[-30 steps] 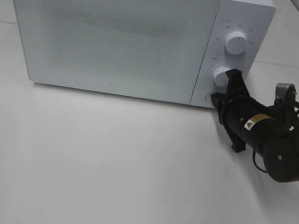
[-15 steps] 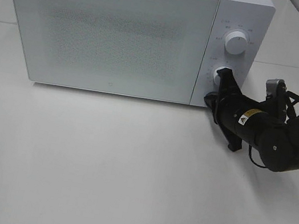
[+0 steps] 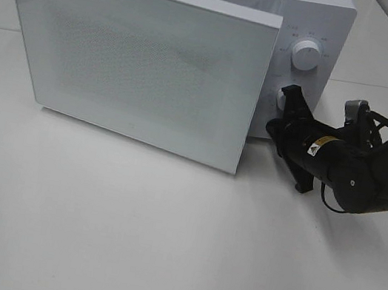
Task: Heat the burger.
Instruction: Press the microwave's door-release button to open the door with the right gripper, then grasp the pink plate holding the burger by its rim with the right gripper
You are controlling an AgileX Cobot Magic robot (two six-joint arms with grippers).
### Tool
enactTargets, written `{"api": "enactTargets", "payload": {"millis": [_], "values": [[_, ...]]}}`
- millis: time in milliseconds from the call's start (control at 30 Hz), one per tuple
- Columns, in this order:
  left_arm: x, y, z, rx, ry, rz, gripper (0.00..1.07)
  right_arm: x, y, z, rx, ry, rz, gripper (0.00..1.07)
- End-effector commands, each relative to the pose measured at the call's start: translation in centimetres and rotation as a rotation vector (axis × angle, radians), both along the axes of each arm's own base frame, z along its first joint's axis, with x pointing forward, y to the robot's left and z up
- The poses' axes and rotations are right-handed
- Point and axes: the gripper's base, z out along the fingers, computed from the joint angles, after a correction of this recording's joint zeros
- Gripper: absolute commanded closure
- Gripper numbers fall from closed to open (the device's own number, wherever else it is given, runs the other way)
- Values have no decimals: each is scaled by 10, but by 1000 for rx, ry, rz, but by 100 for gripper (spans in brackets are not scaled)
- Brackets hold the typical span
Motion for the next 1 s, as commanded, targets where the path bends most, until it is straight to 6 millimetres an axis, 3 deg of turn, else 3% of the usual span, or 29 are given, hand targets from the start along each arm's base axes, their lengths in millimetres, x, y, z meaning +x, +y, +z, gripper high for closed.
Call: {"api": "enactTargets", "payload": {"millis": [33,400,733,800,1000], "values": [[-2,0,0,-12,-23,0,106,29,5,40,110,-288,-45,107],[-2,0,0,-12,-23,0,106,22,6,44,104,-280,2,106],[-2,0,0,-12,-23,0,106,-23,-7,26,45,-175,43,104],[-2,0,0,-12,-23,0,106,-39,-8,23,20,-216,106,104],[-2,0,0,-12,-23,0,106,-50,-7,28,-35,-319,180,103]]}}
